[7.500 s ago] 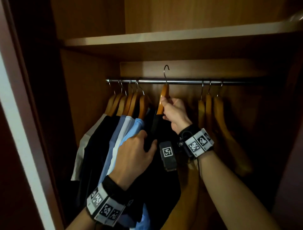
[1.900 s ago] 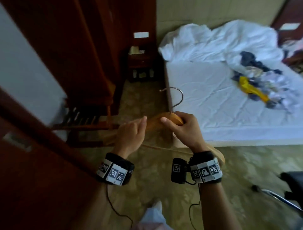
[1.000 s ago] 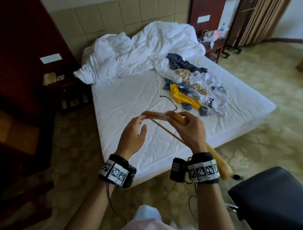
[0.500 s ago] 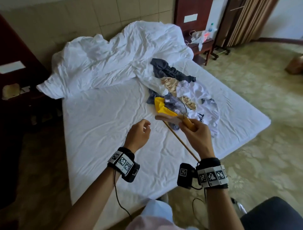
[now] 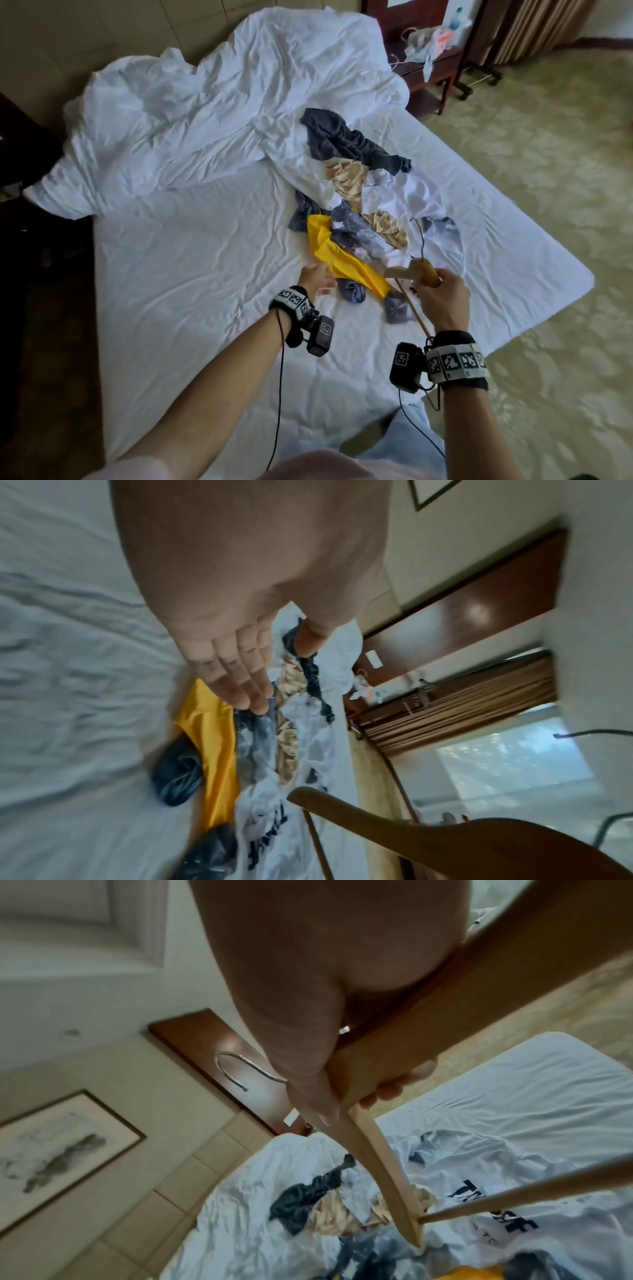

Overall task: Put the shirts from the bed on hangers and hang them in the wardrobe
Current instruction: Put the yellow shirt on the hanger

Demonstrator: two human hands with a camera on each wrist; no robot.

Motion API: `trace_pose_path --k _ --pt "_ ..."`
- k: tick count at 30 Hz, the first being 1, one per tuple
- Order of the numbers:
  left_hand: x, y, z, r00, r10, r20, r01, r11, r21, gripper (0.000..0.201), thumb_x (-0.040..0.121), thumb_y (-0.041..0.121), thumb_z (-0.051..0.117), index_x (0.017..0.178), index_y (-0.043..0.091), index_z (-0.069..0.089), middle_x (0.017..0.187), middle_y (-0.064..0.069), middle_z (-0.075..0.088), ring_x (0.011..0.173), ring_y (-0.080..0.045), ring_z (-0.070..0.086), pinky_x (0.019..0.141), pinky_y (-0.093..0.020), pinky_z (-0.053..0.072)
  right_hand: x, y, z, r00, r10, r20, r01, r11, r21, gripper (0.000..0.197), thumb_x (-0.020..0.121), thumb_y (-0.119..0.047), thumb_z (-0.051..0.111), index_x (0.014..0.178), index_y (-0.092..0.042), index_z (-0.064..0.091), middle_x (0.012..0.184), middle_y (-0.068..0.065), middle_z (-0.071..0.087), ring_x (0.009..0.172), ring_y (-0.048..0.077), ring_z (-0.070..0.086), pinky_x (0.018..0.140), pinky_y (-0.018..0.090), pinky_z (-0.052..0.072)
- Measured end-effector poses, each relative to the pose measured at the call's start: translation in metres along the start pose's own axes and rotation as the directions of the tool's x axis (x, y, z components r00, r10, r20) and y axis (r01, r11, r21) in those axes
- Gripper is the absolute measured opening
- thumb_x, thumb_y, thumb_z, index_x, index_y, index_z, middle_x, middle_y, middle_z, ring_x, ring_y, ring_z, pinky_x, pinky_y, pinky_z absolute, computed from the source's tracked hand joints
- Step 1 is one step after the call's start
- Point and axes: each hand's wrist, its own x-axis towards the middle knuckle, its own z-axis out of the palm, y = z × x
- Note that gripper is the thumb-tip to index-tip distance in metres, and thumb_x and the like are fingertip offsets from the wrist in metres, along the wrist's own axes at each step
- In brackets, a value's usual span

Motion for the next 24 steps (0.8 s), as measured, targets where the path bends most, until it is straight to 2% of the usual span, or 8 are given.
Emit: trace_pose_path --k 6,10,12,14,16,19,21,24 --pt "0.092 -0.003 0.027 0.98 -0.162 -0.112 0.166 0.986 0.031 0.03 0.103 0.035 0.05 0.104 0.007 0.058 0.098 -0.011 0.064 0.093 -0.032 0.065 0.071 -0.034 0.049 0.121 0.003 0.036 0.98 -0.032 0.199 0.061 0.988 -0.142 0.01 0.093 -0.019 0.069 0.099 -0.017 0.077 0.079 0.008 0.07 0.084 0.034 0.07 0.07 0.033 0.044" --pt "0.152 -0.011 0.037 0.948 -0.254 -0.191 0.286 0.943 0.17 0.037 0.089 0.039 0.052 0.101 0.004 0.057 0.087 -0.015 0.062 0.082 -0.032 0.063 0.068 -0.034 0.046 0.201 -0.001 0.069 0.931 -0.091 0.353 0.183 0.955 -0.236 0.016 0.094 -0.018 0.064 0.108 -0.019 0.072 0.096 0.013 0.075 0.091 0.036 0.069 0.075 0.042 0.054" --pt "0.174 -0.014 0.042 0.929 -0.303 -0.212 0.346 0.916 0.205 0.03 0.093 0.036 0.049 0.101 0.007 0.055 0.089 -0.013 0.062 0.086 -0.033 0.064 0.075 -0.037 0.05 0.238 -0.006 0.088 0.899 -0.12 0.422 0.263 0.917 -0.301 0.019 0.098 -0.019 0.061 0.114 -0.016 0.07 0.102 0.014 0.074 0.094 0.038 0.069 0.077 0.043 0.055" --pt "0.195 -0.015 0.049 0.923 -0.319 -0.217 0.363 0.908 0.21 0.029 0.098 0.036 0.048 0.102 0.009 0.055 0.09 -0.012 0.062 0.09 -0.032 0.064 0.083 -0.039 0.054 0.269 -0.01 0.107 0.865 -0.111 0.489 0.327 0.864 -0.382 0.014 0.102 -0.02 0.057 0.11 -0.015 0.067 0.105 0.014 0.072 0.094 0.038 0.069 0.077 0.044 0.056" --pt "0.219 -0.018 0.058 0.914 -0.34 -0.222 0.383 0.902 0.197 0.031 0.102 0.038 0.05 0.095 0.008 0.055 0.086 -0.011 0.06 0.089 -0.03 0.063 0.085 -0.039 0.054 0.292 -0.008 0.124 0.829 -0.1 0.551 0.397 0.797 -0.454 0.011 0.104 -0.019 0.053 0.108 -0.016 0.063 0.11 0.013 0.07 0.095 0.036 0.069 0.077 0.044 0.057" --pt "0.258 -0.027 0.069 0.899 -0.375 -0.227 0.418 0.889 0.188 0.034 0.102 0.036 0.053 0.084 0.007 0.05 0.075 -0.011 0.055 0.073 -0.027 0.057 0.073 -0.037 0.047 0.315 -0.001 0.147 0.77 -0.058 0.636 0.467 0.73 -0.498 0.02 0.105 -0.012 0.049 0.122 -0.015 0.059 0.125 0.015 0.063 0.107 0.038 0.067 0.082 0.046 0.055" --pt "0.276 -0.032 0.073 0.886 -0.404 -0.229 0.444 0.88 0.167 0.031 0.1 0.033 0.053 0.1 0.002 0.055 0.081 -0.013 0.056 0.067 -0.025 0.054 0.064 -0.032 0.044 0.322 -0.003 0.158 0.733 -0.06 0.678 0.503 0.718 -0.481 0.023 0.105 -0.008 0.049 0.126 -0.013 0.056 0.126 0.016 0.064 0.112 0.038 0.067 0.085 0.045 0.054" --pt "0.302 -0.036 0.081 0.868 -0.438 -0.234 0.465 0.882 0.072 0.043 0.101 0.029 0.053 0.135 0.004 0.046 0.103 -0.011 0.057 0.08 -0.024 0.06 0.061 -0.032 0.047 0.335 -0.013 0.176 0.678 -0.062 0.732 0.576 0.663 -0.477 0.028 0.105 -0.006 0.048 0.13 -0.017 0.054 0.126 0.013 0.065 0.113 0.037 0.067 0.083 0.041 0.051"
